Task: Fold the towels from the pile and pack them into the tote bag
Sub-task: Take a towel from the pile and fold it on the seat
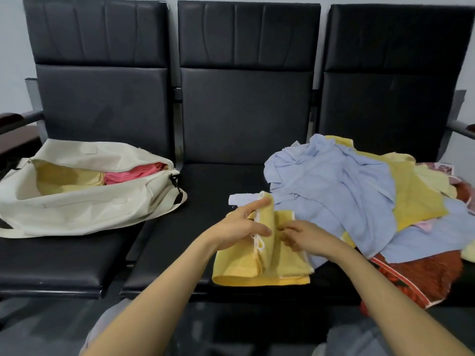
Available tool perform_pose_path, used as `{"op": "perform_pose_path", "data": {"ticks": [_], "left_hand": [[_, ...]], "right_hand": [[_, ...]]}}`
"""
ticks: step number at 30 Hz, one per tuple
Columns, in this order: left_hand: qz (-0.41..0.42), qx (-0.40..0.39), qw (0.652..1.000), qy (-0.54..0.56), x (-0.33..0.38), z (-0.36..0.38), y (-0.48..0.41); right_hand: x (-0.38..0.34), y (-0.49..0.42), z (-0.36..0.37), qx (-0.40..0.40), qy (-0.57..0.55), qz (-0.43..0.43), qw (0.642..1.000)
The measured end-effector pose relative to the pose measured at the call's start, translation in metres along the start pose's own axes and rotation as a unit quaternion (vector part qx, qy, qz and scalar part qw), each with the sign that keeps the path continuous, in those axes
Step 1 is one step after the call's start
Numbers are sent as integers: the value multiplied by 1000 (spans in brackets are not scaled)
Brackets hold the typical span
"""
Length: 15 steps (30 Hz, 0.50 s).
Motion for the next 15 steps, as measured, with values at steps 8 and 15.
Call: {"op": "perform_pose_path", "data": {"ticks": [8,15], "left_hand": [[-31,-2,997,67,-9,26,-4],[78,185,963,-180,-7,-31,-1]], "right_hand": [[15,-5,-12,58,-142,131,980],[-2,-5,-13,101,3,16,995]]}}
Point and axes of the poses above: each hand's wrist, its own y-axis away from the middle knuckle, its own z-axis out of the palm, x = y × z, the point moved 7 cm from there along -y, towards the middle knuckle, and after that the axes turned 14 degrees about x, right-handed, at the moved point
